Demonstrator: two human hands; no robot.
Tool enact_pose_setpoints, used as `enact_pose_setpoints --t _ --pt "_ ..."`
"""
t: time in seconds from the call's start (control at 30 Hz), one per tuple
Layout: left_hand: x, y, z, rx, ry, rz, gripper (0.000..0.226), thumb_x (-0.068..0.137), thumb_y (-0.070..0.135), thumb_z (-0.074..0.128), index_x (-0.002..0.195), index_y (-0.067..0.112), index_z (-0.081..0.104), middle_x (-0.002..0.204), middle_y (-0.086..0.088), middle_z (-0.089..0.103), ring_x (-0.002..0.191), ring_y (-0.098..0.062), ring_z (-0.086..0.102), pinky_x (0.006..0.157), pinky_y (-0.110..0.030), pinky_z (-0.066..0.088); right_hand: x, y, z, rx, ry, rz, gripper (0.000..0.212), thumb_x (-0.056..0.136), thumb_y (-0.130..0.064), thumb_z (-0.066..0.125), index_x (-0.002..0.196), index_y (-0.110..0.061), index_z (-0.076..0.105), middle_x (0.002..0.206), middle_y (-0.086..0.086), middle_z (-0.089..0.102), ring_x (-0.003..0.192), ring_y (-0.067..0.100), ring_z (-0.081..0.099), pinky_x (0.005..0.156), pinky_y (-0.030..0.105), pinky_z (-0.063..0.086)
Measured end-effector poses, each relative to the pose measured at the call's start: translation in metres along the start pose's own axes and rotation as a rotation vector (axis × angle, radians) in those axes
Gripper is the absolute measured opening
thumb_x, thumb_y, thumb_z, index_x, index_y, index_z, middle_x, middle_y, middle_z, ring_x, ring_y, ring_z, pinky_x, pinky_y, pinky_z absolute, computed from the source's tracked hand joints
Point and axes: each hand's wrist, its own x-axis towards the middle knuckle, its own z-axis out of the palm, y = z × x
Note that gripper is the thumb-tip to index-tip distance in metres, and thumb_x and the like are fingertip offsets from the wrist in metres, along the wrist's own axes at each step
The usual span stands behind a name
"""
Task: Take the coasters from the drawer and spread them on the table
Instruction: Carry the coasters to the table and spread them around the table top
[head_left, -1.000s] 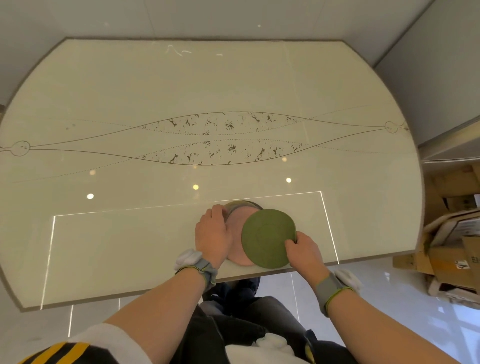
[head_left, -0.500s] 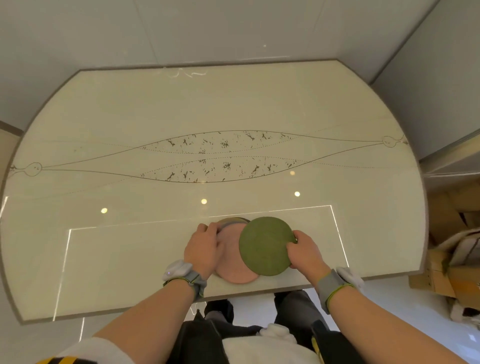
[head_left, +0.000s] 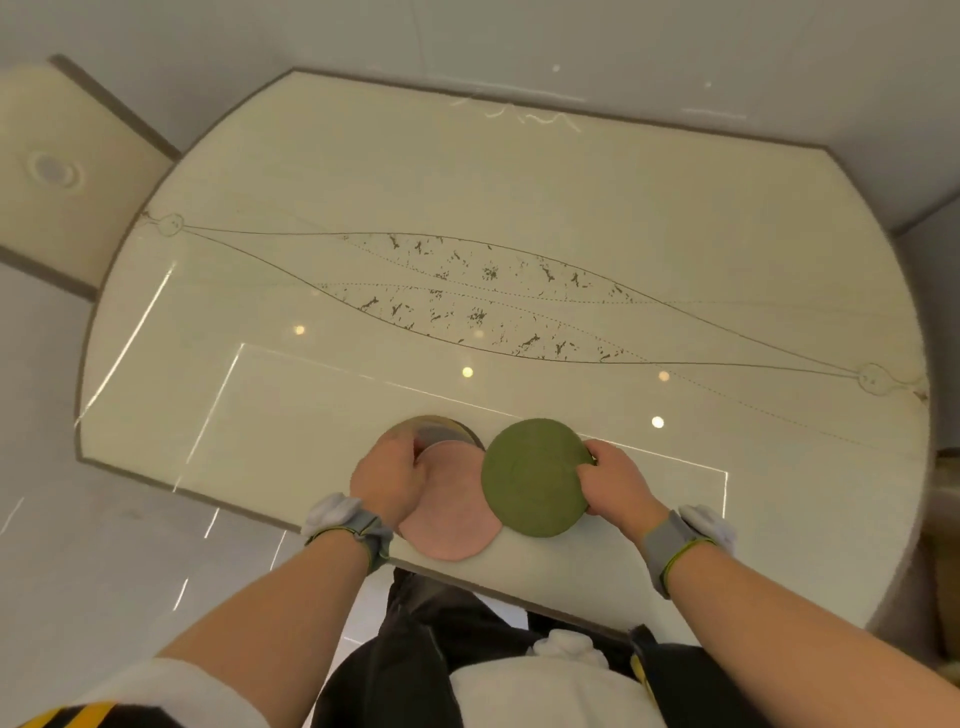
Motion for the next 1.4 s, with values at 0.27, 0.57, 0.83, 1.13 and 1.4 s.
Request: enact_pose_setpoints --t 0.27,0.57,0.83,1.13,1.4 --pt "-0.01 0.099 -0.025 -0.078 0.031 0.183 0.023 0.104 0.024 0.045 0.119 0.025 0.062 0.107 -0.007 0.073 0.096 -0.032 0.067 0.077 -0.038 0.051 0.015 0.027 -0.081 0.235 0.088 0.018 0.036 0.075 -0.014 0.041 0.094 -0.029 0.067 0.094 0.004 0.072 0.092 0.035 0.07 0.084 0.055 0.062" --pt "0.006 0.22 -0.035 -0.229 -0.017 0.318 0.048 0.079 0.038 0.039 0.121 0.032 0.06 0.094 -0.003 0.072 0.08 -0.027 0.065 0.067 -0.035 0.048 0.037 0.084 -0.215 0.681 0.413 0.138 0.041 0.076 -0.002 0.039 0.096 -0.022 0.068 0.102 0.008 0.073 0.096 0.033 0.07 0.087 0.06 0.061" --pt "0.047 0.291 -0.027 -0.504 0.058 0.275 0.023 0.103 0.016 0.047 0.111 0.031 0.062 0.089 0.002 0.07 0.075 -0.025 0.063 0.062 -0.035 0.045 0.067 0.089 -0.275 0.642 0.506 0.244 0.04 0.082 -0.002 0.036 0.098 -0.026 0.064 0.104 0.007 0.069 0.097 0.031 0.066 0.091 0.056 0.06" --pt "0.102 0.332 -0.033 -0.688 0.025 0.216 0.017 0.104 0.018 0.046 0.112 0.025 0.06 0.092 -0.003 0.068 0.073 -0.02 0.058 0.063 -0.034 0.045 0.071 0.081 -0.265 0.125 0.666 0.49 0.043 0.093 -0.014 0.05 0.136 -0.009 0.048 0.131 0.017 0.054 0.113 0.038 0.057 0.088 0.045 0.051" --pt "0.176 0.371 -0.036 -0.812 -0.024 0.139 0.014 0.103 0.021 0.049 0.112 0.025 0.06 0.08 -0.007 0.061 0.069 -0.021 0.053 0.058 -0.032 0.043 0.113 0.027 -0.222 -0.449 0.525 0.148 0.074 0.093 -0.047 0.052 0.159 -0.024 0.027 0.165 0.015 0.027 0.147 0.035 0.033 0.117 0.053 0.03"
